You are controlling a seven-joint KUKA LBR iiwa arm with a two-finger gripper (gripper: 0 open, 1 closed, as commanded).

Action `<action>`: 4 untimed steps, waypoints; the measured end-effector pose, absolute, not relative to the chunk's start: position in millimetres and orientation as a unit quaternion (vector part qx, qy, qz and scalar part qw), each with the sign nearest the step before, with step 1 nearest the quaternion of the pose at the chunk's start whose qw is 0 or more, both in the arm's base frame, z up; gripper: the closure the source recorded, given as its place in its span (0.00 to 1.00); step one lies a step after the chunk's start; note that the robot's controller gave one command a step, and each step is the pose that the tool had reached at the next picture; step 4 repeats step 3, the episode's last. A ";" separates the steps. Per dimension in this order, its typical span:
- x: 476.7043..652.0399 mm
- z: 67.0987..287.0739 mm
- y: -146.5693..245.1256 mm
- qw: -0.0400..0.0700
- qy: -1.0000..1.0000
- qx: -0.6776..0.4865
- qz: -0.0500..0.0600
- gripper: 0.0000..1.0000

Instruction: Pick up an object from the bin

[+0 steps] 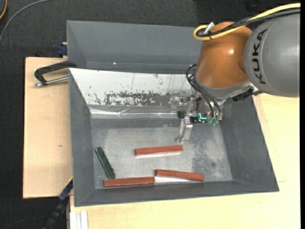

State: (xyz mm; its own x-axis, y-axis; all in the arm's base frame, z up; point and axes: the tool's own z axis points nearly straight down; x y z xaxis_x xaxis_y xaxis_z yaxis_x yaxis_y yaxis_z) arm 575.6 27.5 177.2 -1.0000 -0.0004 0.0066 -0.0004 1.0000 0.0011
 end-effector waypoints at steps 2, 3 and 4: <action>538.1 70.6 48.3 0.000 -0.991 0.134 -0.001 1.00; 548.2 241.8 53.0 -0.008 -0.991 0.137 0.000 1.00; 548.2 241.8 53.0 -0.008 -0.991 0.137 0.000 1.00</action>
Offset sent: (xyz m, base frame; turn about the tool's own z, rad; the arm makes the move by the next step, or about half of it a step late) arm -0.0381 0.0201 -0.1072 -0.2700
